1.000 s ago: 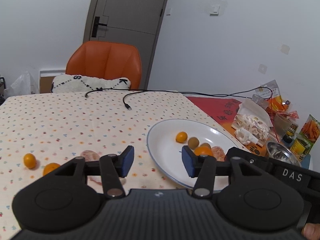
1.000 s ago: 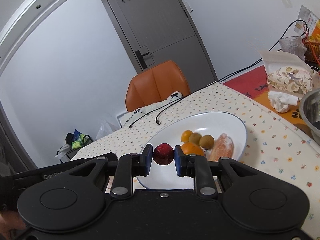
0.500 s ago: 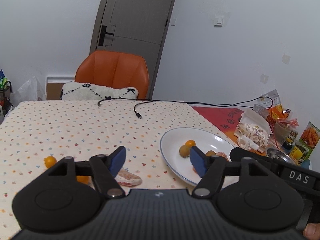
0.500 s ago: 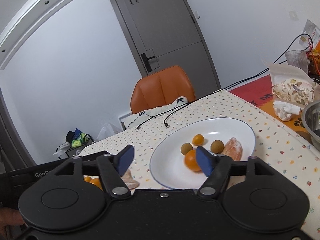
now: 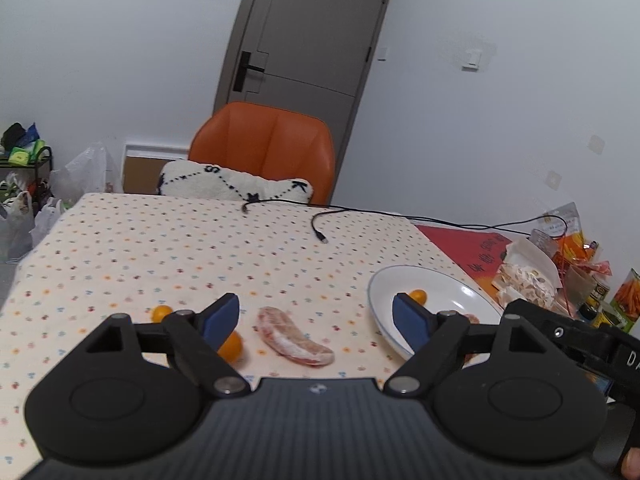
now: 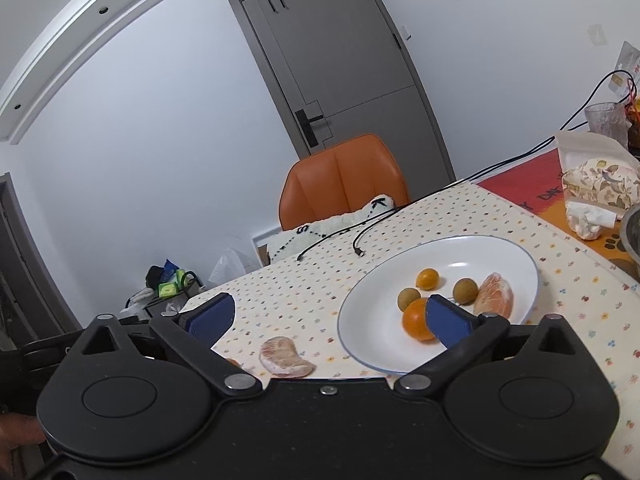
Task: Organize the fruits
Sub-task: 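Withdraw both tools from the plate toward the remaining fruit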
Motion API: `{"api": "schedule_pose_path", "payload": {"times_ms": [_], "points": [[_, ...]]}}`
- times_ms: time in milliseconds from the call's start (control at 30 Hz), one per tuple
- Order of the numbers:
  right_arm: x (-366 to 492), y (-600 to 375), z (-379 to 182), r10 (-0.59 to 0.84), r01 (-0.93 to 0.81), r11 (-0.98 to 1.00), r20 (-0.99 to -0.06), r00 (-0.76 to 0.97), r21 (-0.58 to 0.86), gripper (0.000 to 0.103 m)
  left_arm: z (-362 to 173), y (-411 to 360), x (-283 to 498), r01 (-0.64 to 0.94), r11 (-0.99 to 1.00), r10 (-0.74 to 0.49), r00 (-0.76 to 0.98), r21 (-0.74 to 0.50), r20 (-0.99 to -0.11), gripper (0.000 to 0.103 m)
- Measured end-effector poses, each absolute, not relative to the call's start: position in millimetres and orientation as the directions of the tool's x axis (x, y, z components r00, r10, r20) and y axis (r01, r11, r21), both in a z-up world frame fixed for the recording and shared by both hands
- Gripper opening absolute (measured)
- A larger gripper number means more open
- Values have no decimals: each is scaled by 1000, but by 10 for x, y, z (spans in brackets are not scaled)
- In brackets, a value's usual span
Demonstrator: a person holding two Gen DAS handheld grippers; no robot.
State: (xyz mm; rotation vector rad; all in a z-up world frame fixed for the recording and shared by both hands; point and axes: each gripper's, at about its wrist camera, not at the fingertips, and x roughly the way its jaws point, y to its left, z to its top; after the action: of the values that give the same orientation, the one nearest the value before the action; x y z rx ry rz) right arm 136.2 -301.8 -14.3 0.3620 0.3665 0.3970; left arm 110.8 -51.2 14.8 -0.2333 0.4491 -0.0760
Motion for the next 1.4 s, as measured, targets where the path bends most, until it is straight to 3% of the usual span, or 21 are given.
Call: {"api": "schedule_pose_path", "payload": {"times_ms": [833,1400], "points": [[1277,-2797,-131,479,-351,850,-297,826,394,103,207,-203,850,-69,980,-14,911,-187,-411,83],[1383,-2627,-358,507,-365,844,-363,782,393,103,-95,-108,956,-99,984,13,867,-147,-497,83]]}}
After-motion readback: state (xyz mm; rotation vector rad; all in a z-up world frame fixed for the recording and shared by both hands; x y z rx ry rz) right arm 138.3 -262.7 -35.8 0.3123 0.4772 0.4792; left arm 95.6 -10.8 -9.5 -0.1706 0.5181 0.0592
